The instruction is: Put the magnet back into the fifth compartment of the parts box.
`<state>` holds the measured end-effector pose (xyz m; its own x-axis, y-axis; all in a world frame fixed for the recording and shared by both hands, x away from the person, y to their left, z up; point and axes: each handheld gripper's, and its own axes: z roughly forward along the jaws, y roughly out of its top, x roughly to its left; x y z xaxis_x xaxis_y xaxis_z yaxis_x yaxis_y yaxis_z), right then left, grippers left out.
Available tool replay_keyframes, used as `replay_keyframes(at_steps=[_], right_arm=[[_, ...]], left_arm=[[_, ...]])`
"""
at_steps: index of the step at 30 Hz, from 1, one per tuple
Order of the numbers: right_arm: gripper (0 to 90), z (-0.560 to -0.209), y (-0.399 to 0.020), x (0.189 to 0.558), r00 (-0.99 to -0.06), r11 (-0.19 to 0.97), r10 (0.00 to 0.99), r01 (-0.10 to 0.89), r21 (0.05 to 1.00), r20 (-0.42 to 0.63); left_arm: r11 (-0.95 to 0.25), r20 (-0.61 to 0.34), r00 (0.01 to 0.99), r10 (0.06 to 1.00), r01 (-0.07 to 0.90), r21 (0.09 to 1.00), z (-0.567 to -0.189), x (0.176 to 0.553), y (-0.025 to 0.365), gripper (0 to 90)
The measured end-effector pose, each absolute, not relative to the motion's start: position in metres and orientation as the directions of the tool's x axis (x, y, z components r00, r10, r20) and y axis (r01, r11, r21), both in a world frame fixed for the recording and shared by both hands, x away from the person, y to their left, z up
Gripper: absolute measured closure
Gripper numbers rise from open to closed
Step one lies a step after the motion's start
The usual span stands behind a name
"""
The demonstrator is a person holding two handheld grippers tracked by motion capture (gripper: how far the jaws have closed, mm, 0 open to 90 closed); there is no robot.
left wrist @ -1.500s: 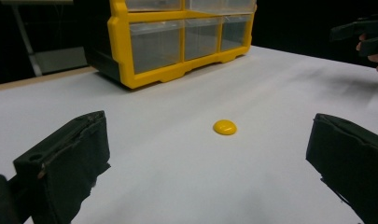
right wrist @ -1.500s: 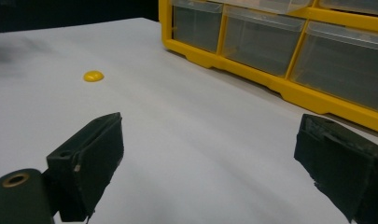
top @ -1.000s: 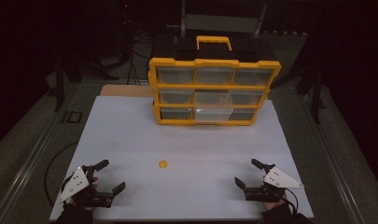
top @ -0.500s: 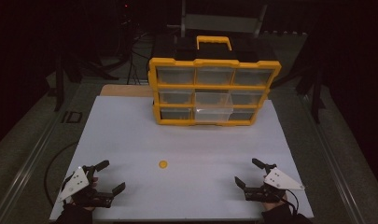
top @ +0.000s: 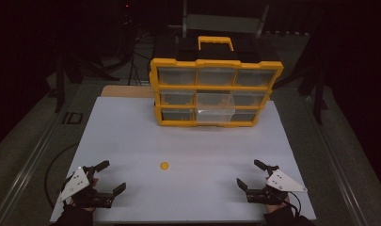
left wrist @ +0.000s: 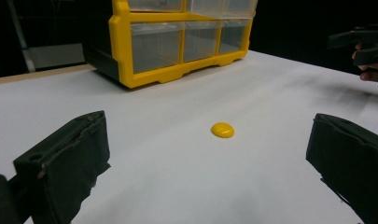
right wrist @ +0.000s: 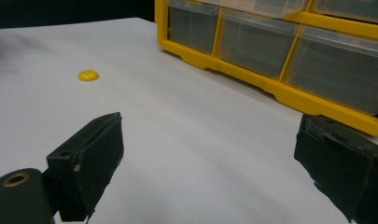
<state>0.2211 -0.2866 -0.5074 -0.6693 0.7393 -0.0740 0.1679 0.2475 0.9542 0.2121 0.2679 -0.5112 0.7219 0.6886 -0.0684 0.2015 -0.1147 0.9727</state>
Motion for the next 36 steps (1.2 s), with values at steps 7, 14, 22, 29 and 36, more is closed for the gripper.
replay_keyframes(at_steps=[7,14,22,29,36], right_arm=[[8.2,-0.507,-0.287,0.221,-0.662,0.248,0.746,0.169,0.954,-0.076],[8.2,-0.507,-0.286,0.221,-0.659,0.25,0.748,0.17,0.953,-0.079],[8.3,-0.505,-0.286,0.219,-0.656,0.25,0.749,0.155,0.956,-0.089],[8.3,-0.505,-0.286,0.219,-0.648,0.243,0.756,0.157,0.957,-0.086],[8.3,-0.505,-0.288,0.219,-0.646,0.24,0.759,0.155,0.958,-0.085]], left_arm=[[-0.097,-0.074,0.729,0.681,0.191,0.977,-0.498,0.213,0.265,0.1],[-0.088,-0.066,0.738,0.671,0.167,0.982,-0.474,0.219,0.267,0.1],[-0.097,-0.049,0.753,0.657,0.149,0.984,-0.452,0.227,0.265,0.1],[-0.12,-0.038,0.767,0.64,0.148,0.982,-0.44,0.236,0.257,0.1],[-0.151,-0.006,0.796,0.605,0.123,0.981,-0.424,0.245,0.244,0.1]])
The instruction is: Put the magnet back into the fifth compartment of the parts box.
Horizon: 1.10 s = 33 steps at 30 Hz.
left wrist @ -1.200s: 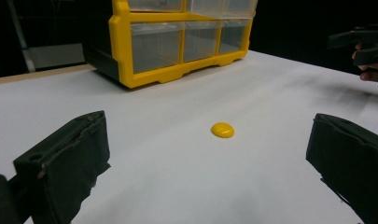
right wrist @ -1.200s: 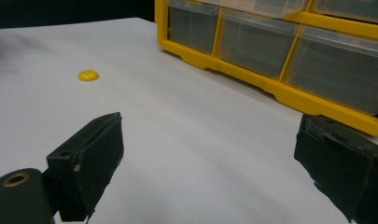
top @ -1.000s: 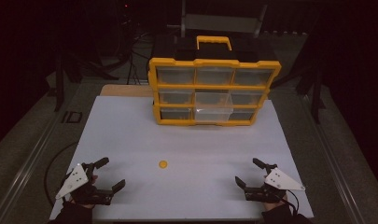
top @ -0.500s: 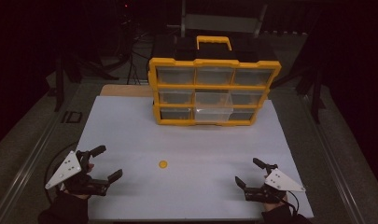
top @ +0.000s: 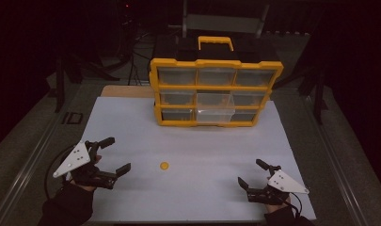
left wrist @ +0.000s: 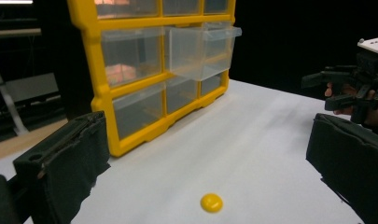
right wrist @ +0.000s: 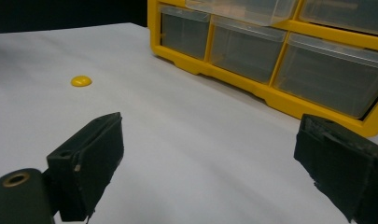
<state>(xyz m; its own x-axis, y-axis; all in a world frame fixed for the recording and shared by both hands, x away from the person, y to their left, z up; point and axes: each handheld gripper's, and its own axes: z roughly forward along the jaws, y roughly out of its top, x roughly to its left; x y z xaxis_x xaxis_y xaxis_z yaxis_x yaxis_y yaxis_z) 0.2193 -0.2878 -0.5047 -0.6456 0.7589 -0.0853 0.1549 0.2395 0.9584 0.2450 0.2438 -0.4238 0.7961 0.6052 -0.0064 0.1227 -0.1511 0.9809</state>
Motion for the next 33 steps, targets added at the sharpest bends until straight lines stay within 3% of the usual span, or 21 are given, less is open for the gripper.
replay_keyframes(at_steps=[18,33], right_arm=[[8.3,-0.506,-0.287,0.22,-0.654,0.24,0.753,0.161,0.957,-0.078],[8.3,-0.507,-0.285,0.22,-0.671,0.243,0.738,0.165,0.956,-0.071]], left_arm=[[-0.155,-0.028,0.844,0.536,0.131,0.979,-0.408,0.271,0.217,0.1],[-0.206,-0.051,0.872,0.487,0.171,0.963,-0.418,0.285,0.187,0.1]])
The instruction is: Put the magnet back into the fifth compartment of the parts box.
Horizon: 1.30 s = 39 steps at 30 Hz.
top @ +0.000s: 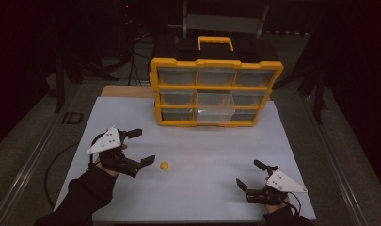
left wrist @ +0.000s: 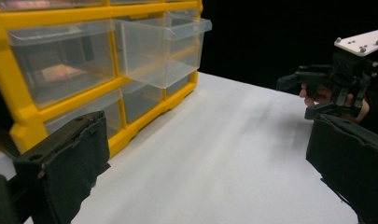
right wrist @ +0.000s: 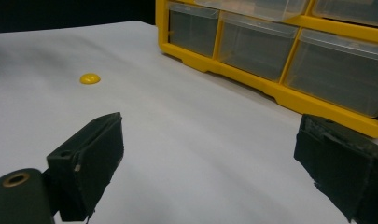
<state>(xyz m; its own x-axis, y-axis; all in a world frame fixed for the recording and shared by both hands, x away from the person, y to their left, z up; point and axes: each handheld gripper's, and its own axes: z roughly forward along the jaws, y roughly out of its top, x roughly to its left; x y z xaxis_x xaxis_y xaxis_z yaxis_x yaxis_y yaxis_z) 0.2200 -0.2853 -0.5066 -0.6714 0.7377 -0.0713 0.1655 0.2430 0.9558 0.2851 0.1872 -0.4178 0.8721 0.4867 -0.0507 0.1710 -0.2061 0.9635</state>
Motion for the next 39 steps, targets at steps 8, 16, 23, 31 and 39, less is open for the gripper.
replay_keyframes(at_steps=[8,16,23,31,39], right_arm=[[8.3,-0.507,-0.285,0.22,-0.674,0.243,0.735,0.165,0.956,-0.071],[8.3,-0.507,-0.284,0.22,-0.678,0.245,0.731,0.165,0.955,-0.07],[8.3,-0.507,-0.284,0.22,-0.678,0.243,0.731,0.166,0.956,-0.068],[8.3,-0.507,-0.284,0.22,-0.682,0.244,0.728,0.166,0.955,-0.068],[8.3,-0.507,-0.284,0.22,-0.685,0.246,0.726,0.167,0.955,-0.067]], left_arm=[[-0.221,-0.059,0.876,0.479,0.186,0.957,-0.427,0.289,0.175,0.1],[-0.243,-0.063,0.884,0.464,0.195,0.95,-0.439,0.294,0.166,0.1],[-0.264,-0.076,0.884,0.461,0.218,0.94,-0.455,0.297,0.16,0.1],[-0.297,-0.093,0.885,0.457,0.25,0.921,-0.47,0.297,0.157,0.1],[-0.355,-0.093,0.88,0.467,0.283,0.891,-0.49,0.299,0.155,0.1]])
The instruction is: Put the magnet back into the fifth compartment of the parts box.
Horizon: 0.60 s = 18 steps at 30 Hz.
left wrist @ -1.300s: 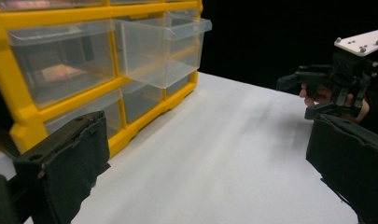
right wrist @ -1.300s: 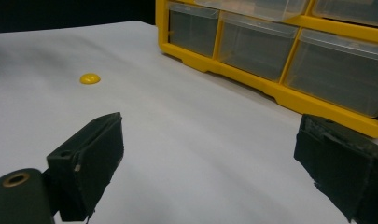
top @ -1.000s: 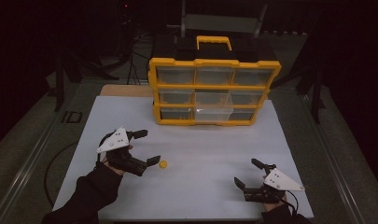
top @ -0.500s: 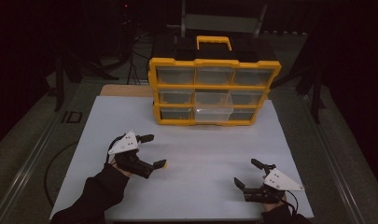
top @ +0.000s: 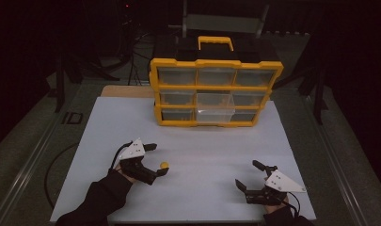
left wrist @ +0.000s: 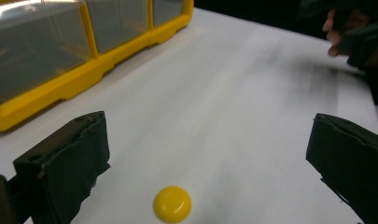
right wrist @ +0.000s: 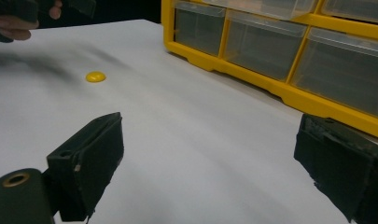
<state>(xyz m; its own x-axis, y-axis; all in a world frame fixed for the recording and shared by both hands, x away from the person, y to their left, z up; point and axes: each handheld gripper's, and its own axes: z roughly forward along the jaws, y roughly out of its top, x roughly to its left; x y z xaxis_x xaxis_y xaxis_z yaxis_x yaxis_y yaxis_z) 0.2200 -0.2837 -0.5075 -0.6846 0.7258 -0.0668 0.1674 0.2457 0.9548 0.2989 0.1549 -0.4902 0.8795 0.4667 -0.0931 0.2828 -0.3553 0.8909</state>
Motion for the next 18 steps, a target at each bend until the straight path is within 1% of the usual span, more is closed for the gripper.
replay_keyframes(at_steps=[4,8,9,14,16,18], right_arm=[[8.3,-0.508,-0.284,0.22,-0.684,0.245,0.727,0.167,0.955,-0.067],[8.3,-0.508,-0.284,0.22,-0.686,0.245,0.725,0.17,0.954,-0.064],[8.3,-0.508,-0.284,0.22,-0.686,0.245,0.724,0.17,0.954,-0.064],[8.3,-0.508,-0.284,0.22,-0.687,0.246,0.724,0.169,0.954,-0.065],[8.3,-0.508,-0.284,0.22,-0.687,0.246,0.724,0.17,0.954,-0.064],[8.3,-0.508,-0.284,0.22,-0.687,0.247,0.724,0.169,0.954,-0.065]], left_arm=[[-0.366,-0.111,0.885,0.452,0.297,0.882,-0.497,0.3,0.154,0.1],[-0.397,-0.11,0.879,0.464,0.318,0.861,-0.506,0.3,0.153,0.2],[-0.422,-0.095,0.873,0.478,0.323,0.847,-0.508,0.301,0.152,0.2],[-0.451,-0.079,0.872,0.483,0.325,0.831,-0.51,0.303,0.152,0.2],[-0.491,-0.066,0.875,0.48,0.33,0.806,-0.511,0.305,0.15,0.2],[-0.5,-0.065,0.875,0.479,0.333,0.799,-0.511,0.306,0.149,0.2]])
